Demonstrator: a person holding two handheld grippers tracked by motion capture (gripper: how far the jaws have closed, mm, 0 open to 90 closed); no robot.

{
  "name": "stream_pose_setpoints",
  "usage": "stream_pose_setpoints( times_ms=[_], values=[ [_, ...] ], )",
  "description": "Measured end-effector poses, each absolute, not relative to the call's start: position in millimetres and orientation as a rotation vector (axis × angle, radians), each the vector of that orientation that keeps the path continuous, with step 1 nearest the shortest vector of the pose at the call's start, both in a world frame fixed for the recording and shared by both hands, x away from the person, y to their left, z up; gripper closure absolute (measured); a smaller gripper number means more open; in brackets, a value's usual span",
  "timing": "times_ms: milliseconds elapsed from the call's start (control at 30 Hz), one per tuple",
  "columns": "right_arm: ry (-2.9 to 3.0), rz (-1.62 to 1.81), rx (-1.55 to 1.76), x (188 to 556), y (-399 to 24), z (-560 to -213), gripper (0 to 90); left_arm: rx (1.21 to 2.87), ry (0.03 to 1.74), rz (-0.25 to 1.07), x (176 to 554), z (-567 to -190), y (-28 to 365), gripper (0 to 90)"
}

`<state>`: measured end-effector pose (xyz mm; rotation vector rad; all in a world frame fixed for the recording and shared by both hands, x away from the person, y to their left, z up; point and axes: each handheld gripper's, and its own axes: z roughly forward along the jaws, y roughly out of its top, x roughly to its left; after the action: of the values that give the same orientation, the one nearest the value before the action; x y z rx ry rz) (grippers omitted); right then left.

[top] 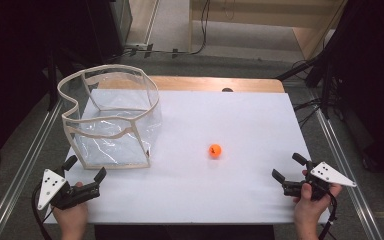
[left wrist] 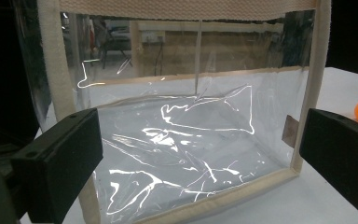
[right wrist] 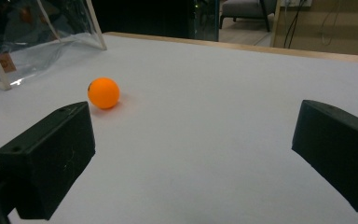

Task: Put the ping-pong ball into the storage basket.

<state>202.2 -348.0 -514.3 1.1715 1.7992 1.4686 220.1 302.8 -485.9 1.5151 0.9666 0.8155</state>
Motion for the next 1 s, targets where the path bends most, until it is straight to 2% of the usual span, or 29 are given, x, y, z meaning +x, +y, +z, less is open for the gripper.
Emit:
stream_pose_setpoints(
  times_ms=[700, 1000],
  values=[
    [1.865, 1.492, 1.093, 210.4, -341.1, -505.1, 0.0, 1.543, 0.947, 0.826, 218.4, -486.4, 299.8, 0.1],
    [2.05, 1.492, 0.998, 217.9, -329.4, -485.3, 0.0, 1.562, 0.939, 0.837, 218.1, -486.8, 297.1, 0.1]
  ],
)
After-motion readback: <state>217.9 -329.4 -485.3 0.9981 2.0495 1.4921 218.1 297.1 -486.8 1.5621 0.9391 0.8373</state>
